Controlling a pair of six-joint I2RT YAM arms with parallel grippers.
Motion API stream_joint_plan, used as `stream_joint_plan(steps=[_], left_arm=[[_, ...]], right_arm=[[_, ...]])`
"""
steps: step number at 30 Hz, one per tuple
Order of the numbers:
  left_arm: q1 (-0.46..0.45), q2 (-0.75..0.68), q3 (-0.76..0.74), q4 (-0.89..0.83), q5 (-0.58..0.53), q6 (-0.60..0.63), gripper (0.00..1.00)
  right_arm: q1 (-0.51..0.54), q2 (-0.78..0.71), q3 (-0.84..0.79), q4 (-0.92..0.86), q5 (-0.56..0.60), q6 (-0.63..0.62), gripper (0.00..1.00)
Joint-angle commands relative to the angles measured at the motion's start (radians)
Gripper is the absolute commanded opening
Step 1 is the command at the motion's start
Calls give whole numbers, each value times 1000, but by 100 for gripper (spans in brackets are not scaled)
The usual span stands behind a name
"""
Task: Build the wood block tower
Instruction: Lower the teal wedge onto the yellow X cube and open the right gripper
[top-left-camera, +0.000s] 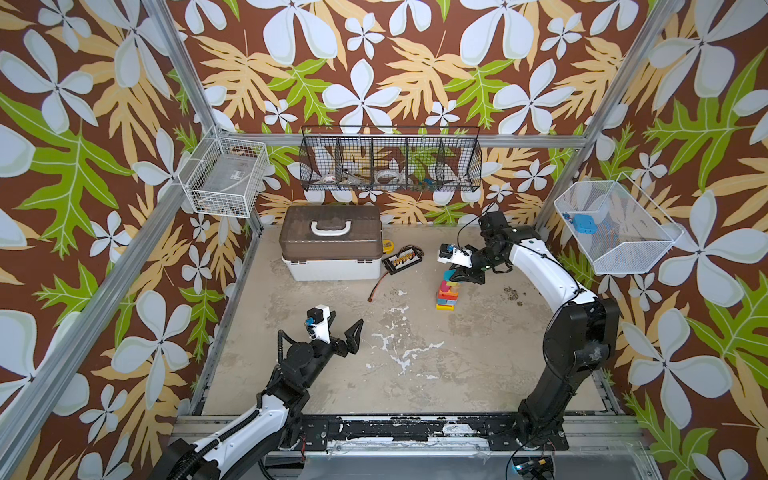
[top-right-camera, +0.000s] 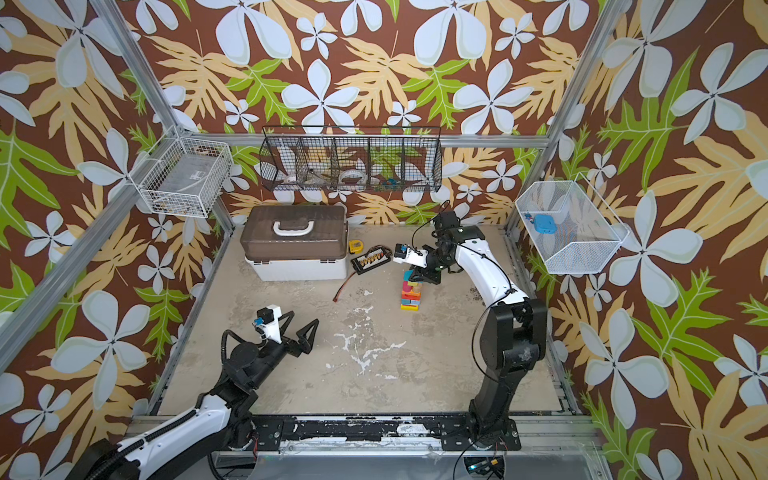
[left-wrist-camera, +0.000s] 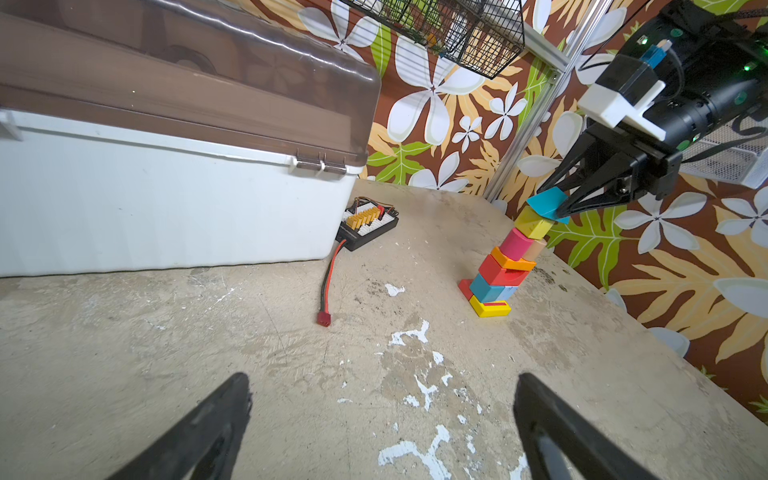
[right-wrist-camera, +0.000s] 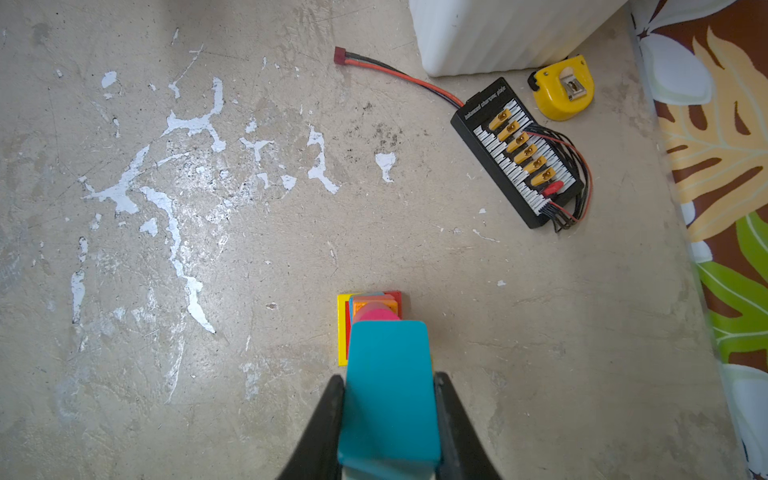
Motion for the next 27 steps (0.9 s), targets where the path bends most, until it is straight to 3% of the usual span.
stream_joint_plan(steps=[1,11,18,27], left_arm=[[1,2,-19,36,2,3,100],[1,7,-18,36,2,3,100],[1,8,-16,37,2,1,100],[1,11,-16,37,2,1,100]], right_arm=[[0,3,2,-3,-3,4,13],[0,3,4,-1,-3,6,16],[-1,-1,0,8,9,12,26],[-6,-12,-8,26,16,25,47]])
